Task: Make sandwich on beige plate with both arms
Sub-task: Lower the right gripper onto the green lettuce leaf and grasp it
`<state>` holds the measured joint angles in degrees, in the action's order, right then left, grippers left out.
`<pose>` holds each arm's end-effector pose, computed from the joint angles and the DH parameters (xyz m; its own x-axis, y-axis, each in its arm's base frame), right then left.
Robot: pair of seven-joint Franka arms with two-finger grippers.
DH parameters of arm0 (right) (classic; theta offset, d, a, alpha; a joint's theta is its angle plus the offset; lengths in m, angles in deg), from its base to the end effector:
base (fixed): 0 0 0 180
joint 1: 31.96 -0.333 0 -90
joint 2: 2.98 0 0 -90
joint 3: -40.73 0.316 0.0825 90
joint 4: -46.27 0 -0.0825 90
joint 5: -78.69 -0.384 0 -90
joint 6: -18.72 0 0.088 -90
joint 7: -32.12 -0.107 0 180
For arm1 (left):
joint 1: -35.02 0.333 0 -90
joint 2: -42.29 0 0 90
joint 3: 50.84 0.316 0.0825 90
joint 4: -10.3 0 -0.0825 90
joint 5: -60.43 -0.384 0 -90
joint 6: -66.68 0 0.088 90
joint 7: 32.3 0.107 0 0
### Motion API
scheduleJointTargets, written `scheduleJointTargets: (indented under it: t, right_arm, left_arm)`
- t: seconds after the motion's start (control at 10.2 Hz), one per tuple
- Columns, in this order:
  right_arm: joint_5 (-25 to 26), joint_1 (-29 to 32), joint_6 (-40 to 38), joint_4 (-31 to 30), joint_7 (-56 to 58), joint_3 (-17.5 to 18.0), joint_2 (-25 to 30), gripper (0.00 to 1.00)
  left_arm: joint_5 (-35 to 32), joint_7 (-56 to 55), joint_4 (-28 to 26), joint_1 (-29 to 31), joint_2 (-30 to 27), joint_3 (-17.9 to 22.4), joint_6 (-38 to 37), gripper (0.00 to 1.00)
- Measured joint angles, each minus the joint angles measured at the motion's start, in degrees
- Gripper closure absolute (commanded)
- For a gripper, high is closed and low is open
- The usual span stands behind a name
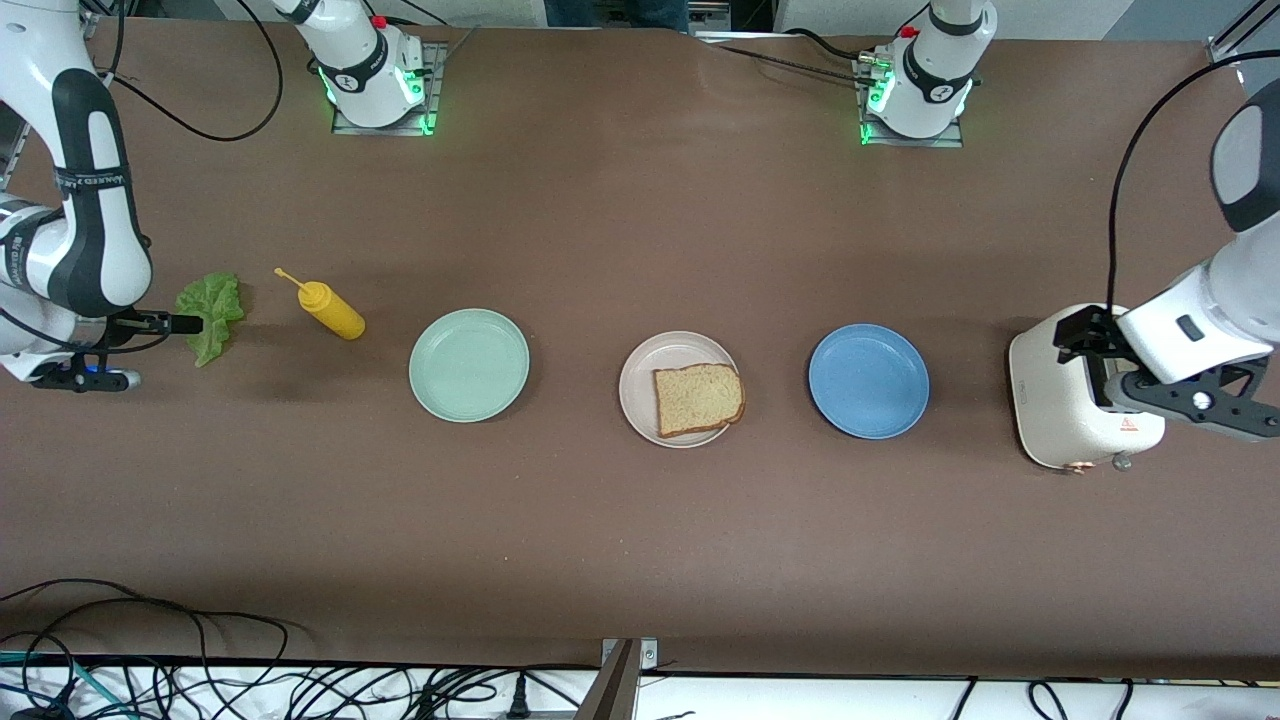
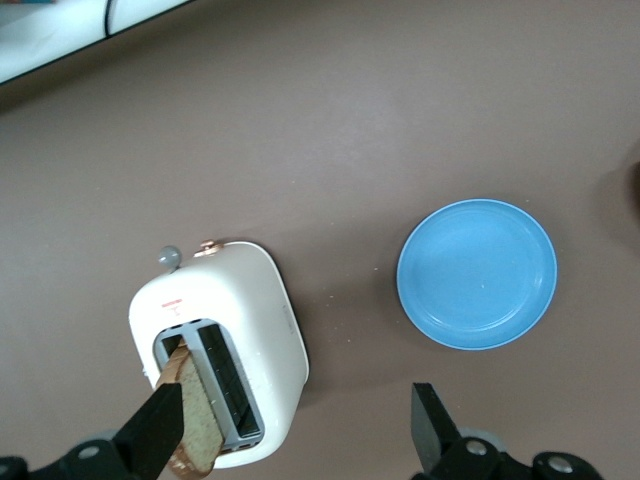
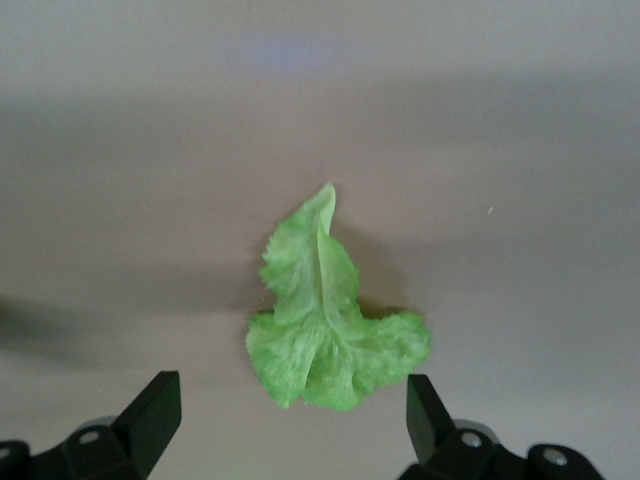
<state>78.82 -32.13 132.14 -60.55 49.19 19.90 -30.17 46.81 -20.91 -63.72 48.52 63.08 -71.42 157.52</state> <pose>0.5632 -0.2025 0.2550 0.9325 -0.0597 -0.3561 -0.0400 -0.9973 0.0623 0.6568 -0.0148 0.5485 0.9503 -0.3038 -0.0687 -0.3096 -0.9456 -0.1003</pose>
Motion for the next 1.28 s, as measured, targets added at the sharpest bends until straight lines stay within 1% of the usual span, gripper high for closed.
scheduleJointTargets:
  t: [0.2,0.39,0.88,1.28]
  right_arm:
    - [0.00,0.93,0.97,-1.65,0.00,-0.01,-0.98,0.00]
    - [0.00,1.06,3.54,-2.06,0.00,0.03,-2.79,0.00]
    - [0.00,1.61,6.46,-2.62,2.16,0.04,-5.76,0.00]
    - [-0.47,1.65,7.51,-2.63,2.50,0.11,-6.32,0.00]
  left_arm:
    - [0.00,0.00,0.04,0.41,-1.35,0.03,-1.02,0.00]
    - [0.00,0.00,0.05,0.48,-2.64,0.03,-2.01,0.00]
    - [0.00,0.00,0.01,1.77,-2.80,0.04,-2.09,0.00]
    - [0.00,0.00,0.01,1.78,-2.80,0.02,-2.10,0.00]
